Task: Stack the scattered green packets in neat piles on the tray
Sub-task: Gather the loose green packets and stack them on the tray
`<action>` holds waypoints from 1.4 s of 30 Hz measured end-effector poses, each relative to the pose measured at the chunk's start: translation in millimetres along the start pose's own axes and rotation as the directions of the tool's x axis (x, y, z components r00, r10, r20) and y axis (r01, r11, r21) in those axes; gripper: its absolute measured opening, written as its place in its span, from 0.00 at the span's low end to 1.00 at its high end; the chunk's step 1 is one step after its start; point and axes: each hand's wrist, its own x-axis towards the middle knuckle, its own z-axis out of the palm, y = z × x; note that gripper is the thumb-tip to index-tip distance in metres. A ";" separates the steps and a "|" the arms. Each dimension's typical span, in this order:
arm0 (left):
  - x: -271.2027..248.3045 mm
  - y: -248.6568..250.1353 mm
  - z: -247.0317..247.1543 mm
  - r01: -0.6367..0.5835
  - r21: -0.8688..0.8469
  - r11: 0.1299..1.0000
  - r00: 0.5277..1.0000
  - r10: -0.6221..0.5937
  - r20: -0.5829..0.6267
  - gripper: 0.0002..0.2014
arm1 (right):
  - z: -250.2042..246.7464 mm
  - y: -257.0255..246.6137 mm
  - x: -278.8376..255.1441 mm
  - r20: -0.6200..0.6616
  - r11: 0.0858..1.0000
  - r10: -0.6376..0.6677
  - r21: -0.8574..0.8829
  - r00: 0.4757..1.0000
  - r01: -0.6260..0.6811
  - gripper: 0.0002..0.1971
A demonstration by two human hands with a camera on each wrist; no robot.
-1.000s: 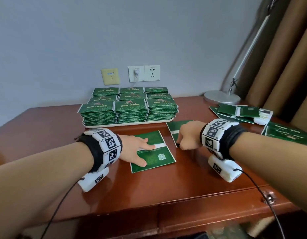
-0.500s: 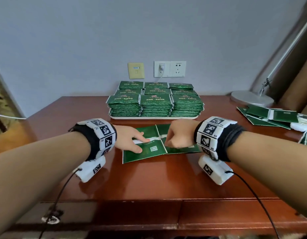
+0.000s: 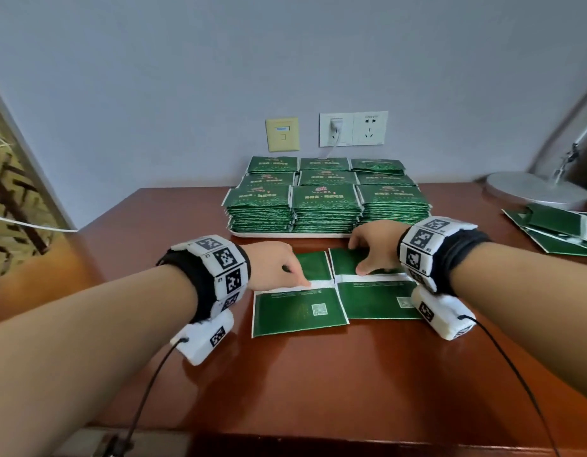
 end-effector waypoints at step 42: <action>-16.7 12.9 1.9 0.336 0.344 0.877 0.926 -0.375 0.052 0.55 | -2.9 -14.0 -27.1 0.132 0.987 0.042 -0.156 0.990 -0.021 0.46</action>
